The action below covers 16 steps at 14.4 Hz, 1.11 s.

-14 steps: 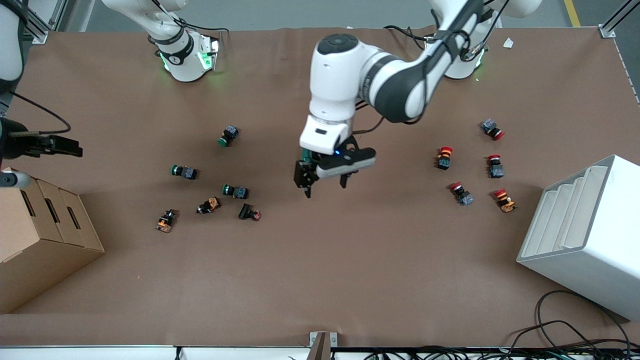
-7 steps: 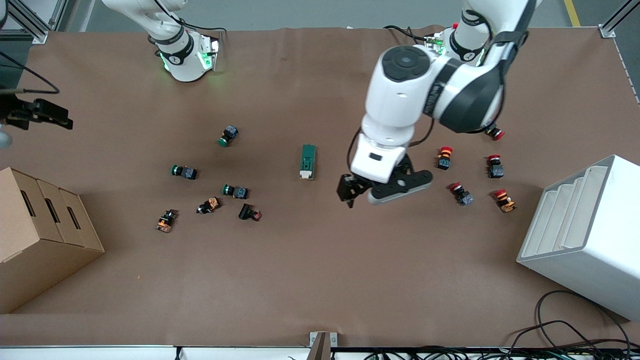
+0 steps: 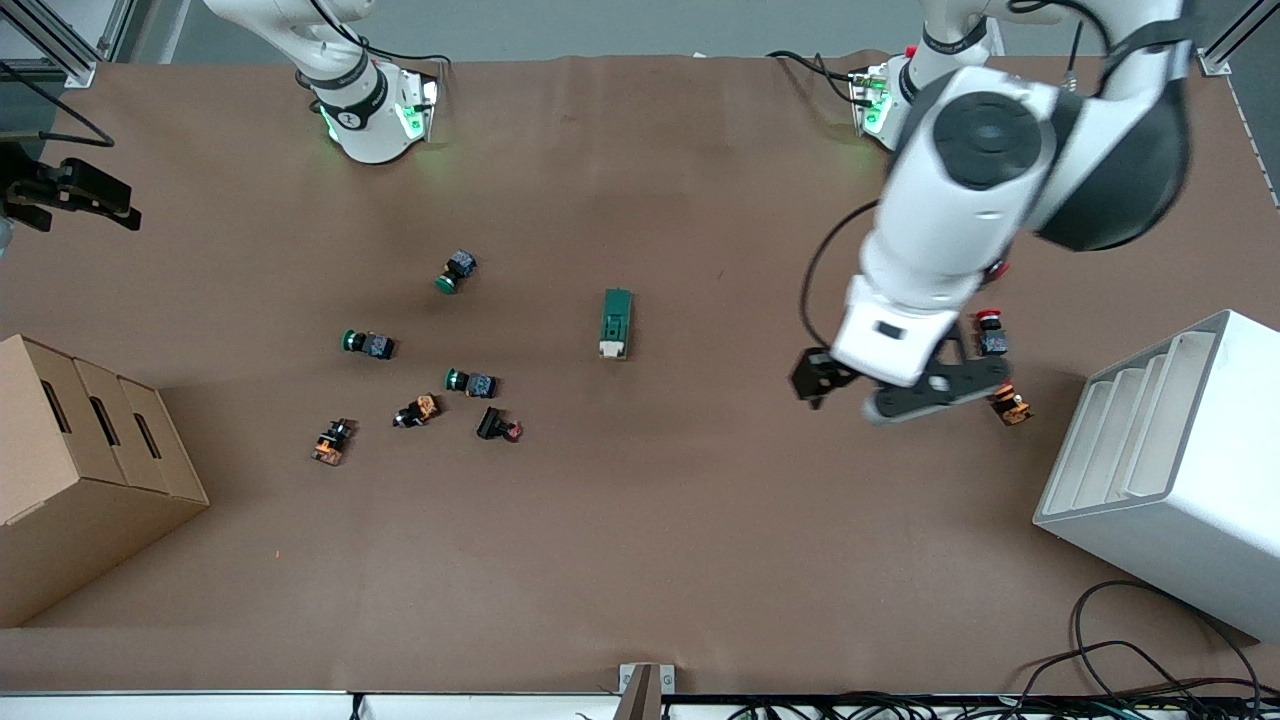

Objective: Close load switch with both arms

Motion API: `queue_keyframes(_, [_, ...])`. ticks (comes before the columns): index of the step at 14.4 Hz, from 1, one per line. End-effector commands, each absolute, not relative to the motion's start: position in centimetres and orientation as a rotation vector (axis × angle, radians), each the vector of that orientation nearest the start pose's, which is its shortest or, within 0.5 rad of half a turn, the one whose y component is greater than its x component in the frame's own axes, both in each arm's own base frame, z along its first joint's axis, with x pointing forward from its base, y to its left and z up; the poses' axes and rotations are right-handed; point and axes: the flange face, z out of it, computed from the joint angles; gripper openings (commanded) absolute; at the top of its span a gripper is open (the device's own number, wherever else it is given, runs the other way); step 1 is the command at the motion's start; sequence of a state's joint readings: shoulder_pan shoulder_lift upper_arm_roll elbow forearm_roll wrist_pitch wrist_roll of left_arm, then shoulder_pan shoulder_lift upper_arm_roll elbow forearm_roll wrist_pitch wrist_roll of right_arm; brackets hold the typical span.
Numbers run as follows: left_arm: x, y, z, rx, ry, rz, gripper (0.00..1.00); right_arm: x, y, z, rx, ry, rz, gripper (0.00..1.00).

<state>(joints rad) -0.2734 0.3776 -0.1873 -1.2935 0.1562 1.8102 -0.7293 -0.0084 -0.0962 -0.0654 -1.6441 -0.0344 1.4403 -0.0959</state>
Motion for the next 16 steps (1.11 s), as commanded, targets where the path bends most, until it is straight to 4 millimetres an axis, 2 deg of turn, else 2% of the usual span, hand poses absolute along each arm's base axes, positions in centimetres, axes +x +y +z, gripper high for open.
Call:
queue_keyframes(1, [63.0, -21.9, 57.1, -3.116, -0.289, -0.212, 1.00, 49.7, -4.0, 63.6, -3.149, -0.054, 0.135, 1.00])
queue_keyframes(4, [63.9, -15.2, 58.7, -3.128, -0.137, -0.196, 1.00, 49.2, -3.5, 64.6, -3.149, -0.066, 0.106, 1.00])
queue_keyframes(7, [63.4, -10.5, 60.1, -3.150, -0.090, -0.140, 1.00, 48.4, -3.4, 65.8, -3.150, -0.068, 0.067, 1.00])
queue_keyframes(9, [62.9, -9.3, 60.4, -3.143, 0.008, -0.090, 1.00, 48.4, -3.4, 65.9, -3.099, -0.058, 0.059, 1.00])
queue_keyframes(10, [62.0, -8.5, 61.7, -3.140, 0.089, -0.102, 1.00, 48.3, -3.5, 65.8, -3.068, -0.053, 0.059, 1.00])
queue_keyframes(12, [59.8, -6.9, 62.0, -3.181, 0.114, -0.071, 1.00, 48.4, -3.1, 65.9, -3.071, -0.078, 0.057, 1.00])
queue_keyframes(13, [57.9, -6.6, 62.5, -3.171, 0.096, -0.063, 1.00, 48.4, -3.1, 65.9, -3.077, -0.087, 0.058, 1.00])
queue_keyframes(16, [53.3, -6.5, 62.0, -3.157, 0.078, -0.014, 1.00, 48.3, -3.2, 65.9, -3.143, -0.110, 0.074, 1.00])
